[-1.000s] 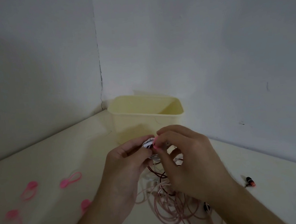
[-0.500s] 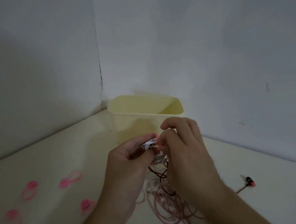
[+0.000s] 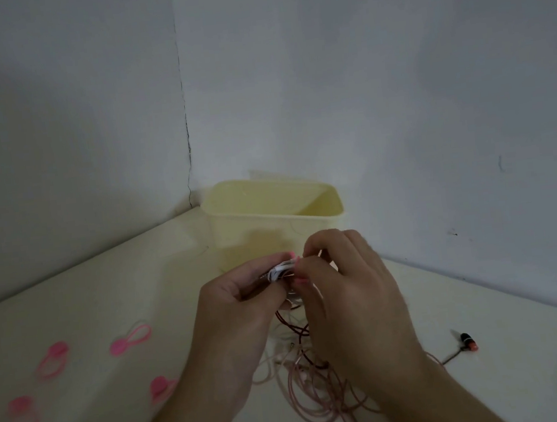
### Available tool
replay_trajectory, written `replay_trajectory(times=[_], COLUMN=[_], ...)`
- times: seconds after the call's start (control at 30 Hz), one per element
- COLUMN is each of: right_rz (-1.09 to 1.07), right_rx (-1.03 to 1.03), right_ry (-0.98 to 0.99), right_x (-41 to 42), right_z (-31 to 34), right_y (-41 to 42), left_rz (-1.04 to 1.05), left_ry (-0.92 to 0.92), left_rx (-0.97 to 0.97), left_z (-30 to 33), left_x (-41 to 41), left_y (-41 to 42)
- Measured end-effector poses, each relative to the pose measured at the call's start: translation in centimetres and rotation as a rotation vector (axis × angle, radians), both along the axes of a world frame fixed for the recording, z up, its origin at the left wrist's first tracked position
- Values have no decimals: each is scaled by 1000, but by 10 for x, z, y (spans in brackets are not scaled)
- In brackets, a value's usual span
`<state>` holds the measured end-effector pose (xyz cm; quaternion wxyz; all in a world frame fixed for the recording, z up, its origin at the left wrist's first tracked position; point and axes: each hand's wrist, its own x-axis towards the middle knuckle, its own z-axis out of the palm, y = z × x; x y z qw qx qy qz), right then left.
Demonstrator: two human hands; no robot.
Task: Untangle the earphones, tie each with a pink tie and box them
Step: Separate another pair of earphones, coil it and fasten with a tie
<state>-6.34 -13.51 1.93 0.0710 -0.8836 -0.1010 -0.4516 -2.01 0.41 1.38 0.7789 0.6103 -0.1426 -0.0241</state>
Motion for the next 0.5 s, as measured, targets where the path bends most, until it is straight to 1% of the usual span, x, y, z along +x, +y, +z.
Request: replay_trajectory(times=[0.1, 0.23, 0.33, 0.43, 0.5], right_rz=[35, 151, 202, 214, 196], right_rx=[36, 109, 219, 328, 291], right_ry=[2, 11, 25, 55, 59], right_x=[0, 2, 4, 3, 3], right_z=[1, 1, 2, 4, 8], right_y=[0, 1, -2, -8, -13], left_rz=[-15, -21, -1, -2, -18], left_ry=[-11, -55, -81, -55, -14], left_rx=[6, 29, 32, 4, -58], left_z=[0, 0, 2, 2, 3], left_x=[-1, -4, -5, -2, -2], left_y=[-1, -2, -2, -1, -1])
